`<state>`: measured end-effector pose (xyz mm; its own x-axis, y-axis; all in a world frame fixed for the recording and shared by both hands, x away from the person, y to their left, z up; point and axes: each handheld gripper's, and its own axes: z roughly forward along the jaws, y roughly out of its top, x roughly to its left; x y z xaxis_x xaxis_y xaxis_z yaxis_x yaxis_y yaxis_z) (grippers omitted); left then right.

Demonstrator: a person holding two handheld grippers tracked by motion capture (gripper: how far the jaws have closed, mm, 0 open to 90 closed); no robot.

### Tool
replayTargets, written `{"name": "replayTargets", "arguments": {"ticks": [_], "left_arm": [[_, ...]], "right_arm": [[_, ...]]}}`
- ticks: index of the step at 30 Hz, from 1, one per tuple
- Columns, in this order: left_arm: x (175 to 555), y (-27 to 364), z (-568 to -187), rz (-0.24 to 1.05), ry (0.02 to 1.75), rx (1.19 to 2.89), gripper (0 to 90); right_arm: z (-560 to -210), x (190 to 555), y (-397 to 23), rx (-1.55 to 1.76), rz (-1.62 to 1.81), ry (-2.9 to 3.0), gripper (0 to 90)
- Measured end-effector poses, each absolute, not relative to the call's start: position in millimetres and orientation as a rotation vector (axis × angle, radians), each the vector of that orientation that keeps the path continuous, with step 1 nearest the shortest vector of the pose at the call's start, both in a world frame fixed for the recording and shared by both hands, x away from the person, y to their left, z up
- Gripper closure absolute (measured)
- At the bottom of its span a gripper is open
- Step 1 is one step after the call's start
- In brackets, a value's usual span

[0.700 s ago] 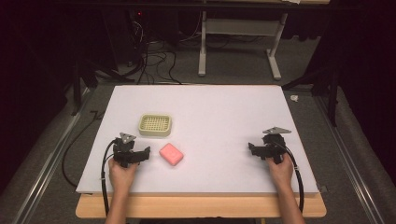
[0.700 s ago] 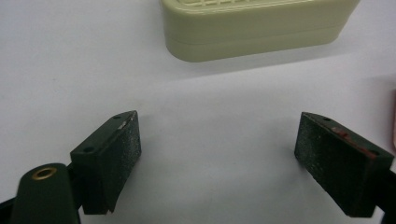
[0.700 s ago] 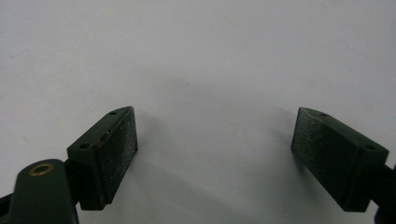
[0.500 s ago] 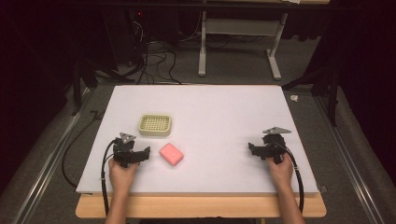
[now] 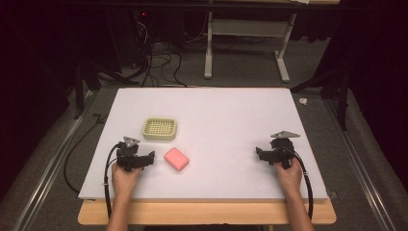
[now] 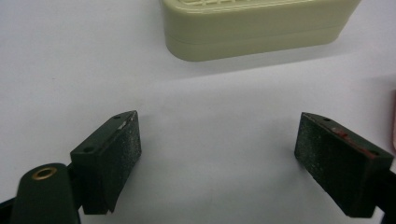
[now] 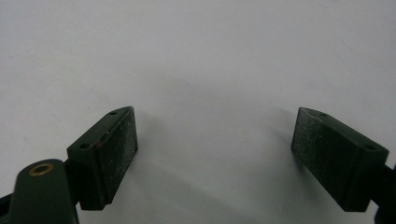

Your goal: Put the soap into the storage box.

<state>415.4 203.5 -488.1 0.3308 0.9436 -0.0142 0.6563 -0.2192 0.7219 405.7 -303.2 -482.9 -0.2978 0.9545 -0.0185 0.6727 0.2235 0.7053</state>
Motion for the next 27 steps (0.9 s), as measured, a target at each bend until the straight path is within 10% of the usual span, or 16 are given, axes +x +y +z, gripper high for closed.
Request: {"name": "replayTargets", "arguments": {"ticks": [27], "left_arm": [[404.1,205.0,-479.0,0.561,1.368,1.913,14.4]], "right_arm": [[-482.9,405.7,-303.2,1.497,0.83,2.051,15.1]]}}
